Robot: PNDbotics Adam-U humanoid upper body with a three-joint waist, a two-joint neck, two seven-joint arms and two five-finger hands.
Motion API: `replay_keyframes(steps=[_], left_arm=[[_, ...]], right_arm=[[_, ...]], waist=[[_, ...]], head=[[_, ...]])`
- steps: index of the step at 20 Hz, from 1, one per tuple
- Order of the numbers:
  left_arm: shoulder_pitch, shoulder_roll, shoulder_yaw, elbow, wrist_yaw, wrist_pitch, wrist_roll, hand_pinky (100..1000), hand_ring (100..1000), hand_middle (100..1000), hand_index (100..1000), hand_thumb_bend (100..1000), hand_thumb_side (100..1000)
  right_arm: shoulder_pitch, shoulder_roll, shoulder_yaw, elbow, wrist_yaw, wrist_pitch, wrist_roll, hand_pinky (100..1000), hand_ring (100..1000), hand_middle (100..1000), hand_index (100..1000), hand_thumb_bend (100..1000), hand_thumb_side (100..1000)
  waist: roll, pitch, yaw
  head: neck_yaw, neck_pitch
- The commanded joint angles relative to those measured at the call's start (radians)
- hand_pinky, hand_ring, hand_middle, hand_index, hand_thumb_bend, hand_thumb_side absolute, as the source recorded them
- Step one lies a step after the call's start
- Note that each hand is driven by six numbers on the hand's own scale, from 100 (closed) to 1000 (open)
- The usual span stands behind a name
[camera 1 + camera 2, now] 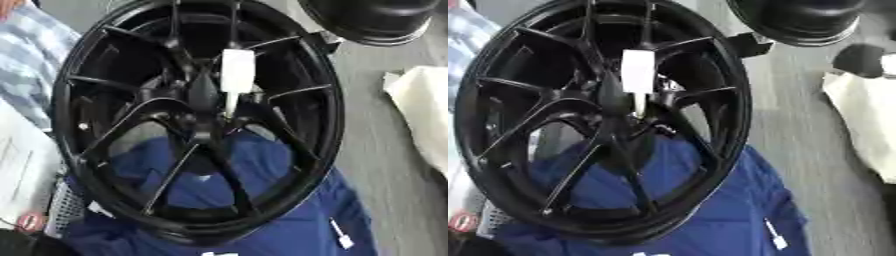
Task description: Pull the pin out of the wheel hub.
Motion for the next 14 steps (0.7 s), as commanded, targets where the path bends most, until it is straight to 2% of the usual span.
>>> replay_keyframes(steps=[1, 10, 14], left_arm=[[-0.008, 0.019, 0.007, -0.011, 0.0, -0.01, 0.0, 889, 693, 666, 778, 160, 656], [-0.049, -0.008, 0.001, -0.011, 0.028, -0.006, -0.014, 891, 689, 665, 775, 162, 658], [-0.074, -0.016, -0.011, -0.011, 0.04, -0.001, -0.03, 892, 689, 667, 775, 163, 661]], right_arm=[[-0.009, -0.031, -0.008, -0.015, -0.001, 0.001, -0.005, 809, 713, 599, 717, 539, 263], [-0.018, -0.018, -0.003, -0.015, -0.011, 0.015, 0.01, 805, 706, 591, 714, 539, 258], [-0.056, -0.017, 0.018, -0.015, -0.007, 0.03, 0.04, 807, 720, 598, 722, 540, 259]], waist=[[0.007, -0.023, -0.001], [0.009, -0.02, 0.002], [0.004, -0.014, 0.004]], head=[[-0.005, -0.023], [-0.005, -0.029], [-0.006, -0.031]])
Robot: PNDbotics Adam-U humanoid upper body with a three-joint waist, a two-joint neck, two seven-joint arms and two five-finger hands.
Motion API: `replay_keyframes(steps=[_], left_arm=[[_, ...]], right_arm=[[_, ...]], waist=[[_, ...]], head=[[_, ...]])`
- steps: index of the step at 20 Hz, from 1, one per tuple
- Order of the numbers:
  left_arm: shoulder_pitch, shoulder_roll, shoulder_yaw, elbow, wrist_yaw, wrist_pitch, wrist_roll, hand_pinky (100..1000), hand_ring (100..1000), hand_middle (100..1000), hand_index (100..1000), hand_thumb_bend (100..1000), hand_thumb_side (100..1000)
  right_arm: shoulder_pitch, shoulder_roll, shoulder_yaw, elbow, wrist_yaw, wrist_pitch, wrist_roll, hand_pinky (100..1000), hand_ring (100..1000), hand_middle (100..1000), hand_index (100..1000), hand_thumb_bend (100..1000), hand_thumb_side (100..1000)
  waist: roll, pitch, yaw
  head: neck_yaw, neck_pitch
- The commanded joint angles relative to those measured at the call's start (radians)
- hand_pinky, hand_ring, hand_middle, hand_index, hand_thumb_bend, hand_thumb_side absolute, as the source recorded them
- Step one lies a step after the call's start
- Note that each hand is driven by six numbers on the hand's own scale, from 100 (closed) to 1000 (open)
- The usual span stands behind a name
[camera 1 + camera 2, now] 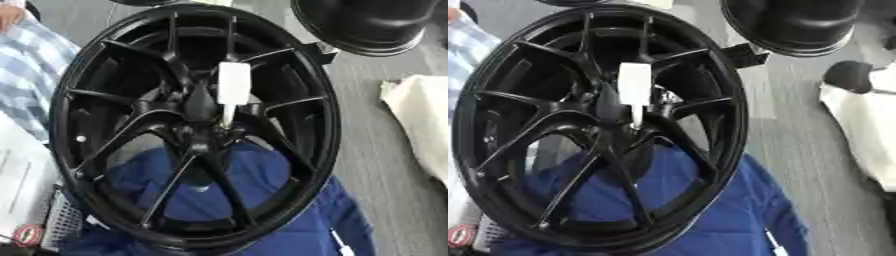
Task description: Pull the pin out of the wheel hub.
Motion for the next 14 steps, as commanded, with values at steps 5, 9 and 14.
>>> replay_keyframes(steps=[5, 9, 14], left_arm=[[-0.03, 0.019, -0.012, -0.011, 0.016, 0.004, -0.027, 891, 690, 668, 774, 164, 656], [-0.026, 0.033, -0.017, -0.011, 0.017, 0.008, -0.035, 891, 690, 669, 773, 164, 655], [-0.014, 0.05, -0.021, -0.011, 0.015, 0.011, -0.039, 891, 690, 669, 772, 164, 655]], right_arm=[[-0.122, -0.057, 0.082, -0.014, 0.055, 0.017, 0.129, 817, 754, 639, 763, 556, 283], [-0.216, -0.082, 0.168, 0.029, 0.101, 0.019, 0.239, 822, 769, 660, 777, 561, 295], [-0.342, -0.07, 0.26, 0.125, 0.142, -0.005, 0.339, 825, 779, 674, 785, 562, 306]], waist=[[-0.001, -0.021, 0.001], [-0.005, -0.034, -0.011], [-0.017, -0.047, -0.01]], head=[[-0.011, 0.006], [-0.018, 0.02], [-0.018, 0.032]])
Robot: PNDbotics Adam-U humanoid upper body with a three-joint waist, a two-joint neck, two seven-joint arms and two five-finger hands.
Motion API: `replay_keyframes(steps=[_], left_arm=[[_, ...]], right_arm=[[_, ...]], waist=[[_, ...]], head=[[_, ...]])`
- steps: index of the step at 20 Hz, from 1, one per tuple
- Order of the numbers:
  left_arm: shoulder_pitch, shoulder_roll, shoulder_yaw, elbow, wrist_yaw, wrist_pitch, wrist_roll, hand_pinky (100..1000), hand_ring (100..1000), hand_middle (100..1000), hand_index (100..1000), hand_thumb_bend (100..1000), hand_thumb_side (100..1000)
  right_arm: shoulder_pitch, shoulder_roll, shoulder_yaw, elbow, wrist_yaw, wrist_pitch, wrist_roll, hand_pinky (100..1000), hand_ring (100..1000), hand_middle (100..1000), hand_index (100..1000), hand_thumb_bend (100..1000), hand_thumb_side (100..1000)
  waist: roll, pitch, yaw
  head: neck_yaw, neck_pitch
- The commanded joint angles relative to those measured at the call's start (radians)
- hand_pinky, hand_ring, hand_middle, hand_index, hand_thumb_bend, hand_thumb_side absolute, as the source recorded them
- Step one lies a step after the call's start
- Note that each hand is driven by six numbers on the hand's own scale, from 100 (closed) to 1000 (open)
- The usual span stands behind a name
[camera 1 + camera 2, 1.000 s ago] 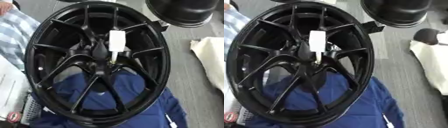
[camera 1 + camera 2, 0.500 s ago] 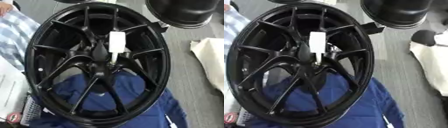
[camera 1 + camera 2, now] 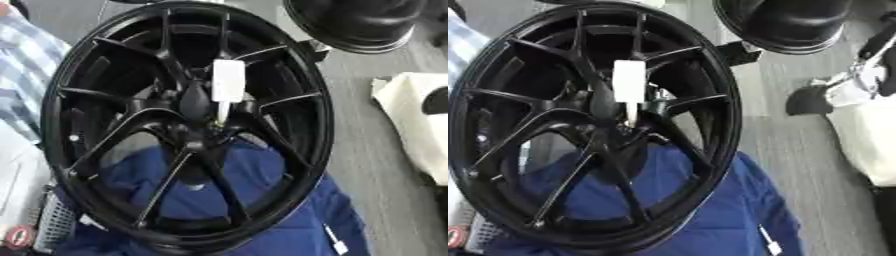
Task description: Pull the pin out of the wheel hub.
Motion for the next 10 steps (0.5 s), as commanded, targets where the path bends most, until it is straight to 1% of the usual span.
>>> replay_keyframes(steps=[1, 3, 7, 10], left_arm=[[0.0, 0.038, 0.001, -0.011, 0.0, 0.001, -0.005, 891, 690, 670, 772, 165, 656], [0.003, 0.04, 0.001, -0.011, 0.0, 0.003, -0.005, 891, 690, 670, 772, 165, 656], [0.003, 0.041, 0.0, -0.011, 0.0, 0.003, -0.006, 891, 690, 671, 773, 167, 653], [-0.004, 0.045, -0.009, -0.011, 0.004, 0.005, -0.013, 891, 691, 672, 773, 167, 652]], right_arm=[[-0.066, -0.02, 0.045, 0.06, 0.034, -0.019, 0.058, 826, 781, 678, 787, 563, 307], [-0.103, -0.004, 0.074, 0.094, 0.046, -0.031, 0.082, 826, 781, 678, 787, 564, 308], [-0.126, 0.01, 0.091, 0.124, 0.053, -0.046, 0.098, 823, 778, 675, 784, 569, 311], [-0.181, 0.063, 0.138, 0.157, 0.066, -0.022, 0.118, 822, 775, 670, 782, 569, 309]], waist=[[0.002, -0.032, -0.001], [0.001, -0.034, -0.003], [0.0, -0.037, -0.003], [0.001, -0.046, 0.005]], head=[[-0.005, 0.01], [-0.006, 0.013], [-0.009, 0.014], [-0.02, 0.016]])
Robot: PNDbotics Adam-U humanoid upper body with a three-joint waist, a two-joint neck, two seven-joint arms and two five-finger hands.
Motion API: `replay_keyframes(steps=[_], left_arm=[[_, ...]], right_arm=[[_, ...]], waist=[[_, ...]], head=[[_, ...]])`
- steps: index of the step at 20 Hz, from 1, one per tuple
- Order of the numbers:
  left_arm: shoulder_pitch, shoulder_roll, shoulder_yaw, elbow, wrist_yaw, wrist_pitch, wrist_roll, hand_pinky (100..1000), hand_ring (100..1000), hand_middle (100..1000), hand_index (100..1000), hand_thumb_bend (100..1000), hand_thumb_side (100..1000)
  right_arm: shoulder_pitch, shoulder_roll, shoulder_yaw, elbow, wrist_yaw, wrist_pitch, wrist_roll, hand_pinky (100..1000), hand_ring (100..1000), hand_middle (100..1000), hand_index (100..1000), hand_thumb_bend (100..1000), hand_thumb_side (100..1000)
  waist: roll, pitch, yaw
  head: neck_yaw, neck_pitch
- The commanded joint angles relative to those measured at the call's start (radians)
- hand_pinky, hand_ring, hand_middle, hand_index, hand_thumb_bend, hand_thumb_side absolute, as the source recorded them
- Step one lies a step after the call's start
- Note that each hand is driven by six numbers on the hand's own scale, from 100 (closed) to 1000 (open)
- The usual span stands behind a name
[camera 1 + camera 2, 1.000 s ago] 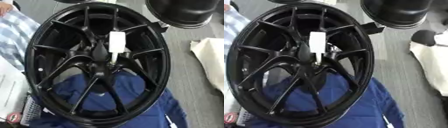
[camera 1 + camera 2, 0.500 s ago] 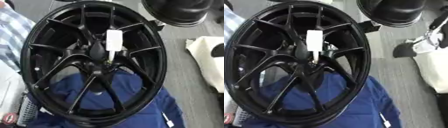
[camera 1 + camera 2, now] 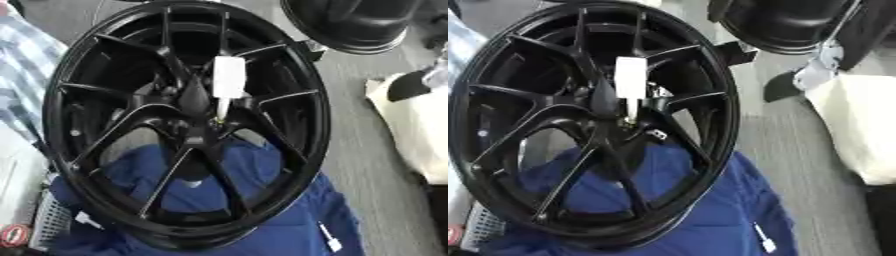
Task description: Pull the pin out of the wheel hub.
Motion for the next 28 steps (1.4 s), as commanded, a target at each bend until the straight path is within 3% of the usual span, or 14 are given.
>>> replay_keyframes(steps=[1, 7, 12, 17, 19, 28], left_arm=[[-0.011, 0.038, 0.0, -0.011, 0.004, 0.0, -0.008, 891, 691, 672, 773, 168, 651], [-0.008, 0.039, 0.002, -0.011, 0.004, 0.001, -0.005, 891, 690, 672, 773, 168, 650], [-0.007, 0.038, 0.002, -0.011, 0.007, 0.002, -0.004, 891, 690, 673, 772, 167, 651], [-0.008, 0.038, 0.001, -0.011, 0.009, 0.004, -0.005, 892, 690, 674, 772, 162, 652], [-0.009, 0.038, 0.001, -0.011, 0.01, 0.005, -0.005, 892, 690, 674, 772, 167, 653], [-0.016, 0.033, -0.004, -0.011, 0.014, 0.009, -0.008, 892, 689, 675, 772, 166, 656]], right_arm=[[-0.065, 0.036, 0.032, 0.043, 0.019, 0.005, 0.035, 821, 773, 668, 781, 568, 308], [-0.203, 0.148, 0.105, 0.17, 0.064, 0.033, 0.087, 823, 782, 681, 789, 577, 314], [-0.257, 0.209, 0.141, 0.27, 0.114, 0.051, 0.1, 827, 790, 692, 802, 591, 318], [-0.278, 0.25, 0.166, 0.326, 0.175, 0.075, 0.094, 833, 807, 719, 829, 625, 287], [-0.277, 0.259, 0.174, 0.338, 0.201, 0.092, 0.093, 833, 811, 723, 837, 622, 313], [-0.25, 0.271, 0.193, 0.323, 0.282, 0.185, 0.054, 827, 809, 718, 841, 657, 296]], waist=[[0.005, -0.027, 0.001], [0.007, -0.031, 0.001], [0.003, -0.03, 0.002], [0.001, -0.027, 0.004], [0.0, -0.025, 0.006], [-0.002, -0.019, 0.01]], head=[[-0.012, 0.002], [-0.013, 0.003], [-0.009, 0.004], [-0.003, 0.009], [-0.002, 0.01], [0.002, 0.009]])
